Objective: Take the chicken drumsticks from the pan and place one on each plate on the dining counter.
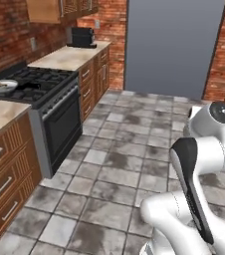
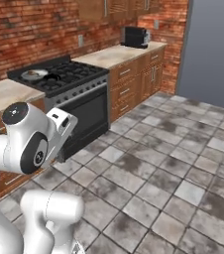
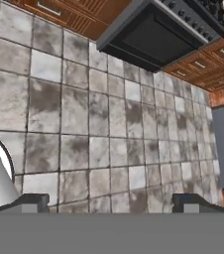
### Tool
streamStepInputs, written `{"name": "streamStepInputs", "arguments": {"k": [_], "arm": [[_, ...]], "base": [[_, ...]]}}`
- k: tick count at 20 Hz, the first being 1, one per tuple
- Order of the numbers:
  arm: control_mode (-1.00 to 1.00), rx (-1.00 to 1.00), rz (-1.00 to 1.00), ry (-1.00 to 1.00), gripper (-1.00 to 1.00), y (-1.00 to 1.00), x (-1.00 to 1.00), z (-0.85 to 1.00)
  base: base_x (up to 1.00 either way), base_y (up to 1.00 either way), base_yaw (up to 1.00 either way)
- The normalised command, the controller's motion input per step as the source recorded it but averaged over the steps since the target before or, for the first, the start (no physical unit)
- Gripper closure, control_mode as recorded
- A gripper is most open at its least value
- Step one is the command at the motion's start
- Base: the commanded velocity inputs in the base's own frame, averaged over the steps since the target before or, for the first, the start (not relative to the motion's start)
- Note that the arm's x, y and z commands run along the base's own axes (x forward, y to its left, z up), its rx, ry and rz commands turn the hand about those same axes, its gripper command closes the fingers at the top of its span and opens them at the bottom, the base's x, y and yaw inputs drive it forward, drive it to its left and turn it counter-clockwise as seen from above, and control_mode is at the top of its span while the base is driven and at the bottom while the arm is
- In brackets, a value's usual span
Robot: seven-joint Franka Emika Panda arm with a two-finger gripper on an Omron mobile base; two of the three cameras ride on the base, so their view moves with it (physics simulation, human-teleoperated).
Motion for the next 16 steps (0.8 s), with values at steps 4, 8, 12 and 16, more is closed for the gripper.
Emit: {"name": "streamStepInputs", "arguments": {"k": [4, 8, 12, 16], "arm": [[1.00, 0.00, 0.00, 0.00, -1.00, 0.00, 0.00, 0.00], [1.00, 0.00, 0.00, 0.00, -1.00, 0.00, 0.00, 0.00], [1.00, 0.00, 0.00, 0.00, -1.00, 0.00, 0.00, 0.00], [1.00, 0.00, 0.00, 0.00, -1.00, 0.00, 0.00, 0.00]], "base": [[1.00, 0.00, 0.42], [1.00, 0.00, 0.40], [1.00, 0.00, 0.38], [1.00, -0.24, 0.31]]}}
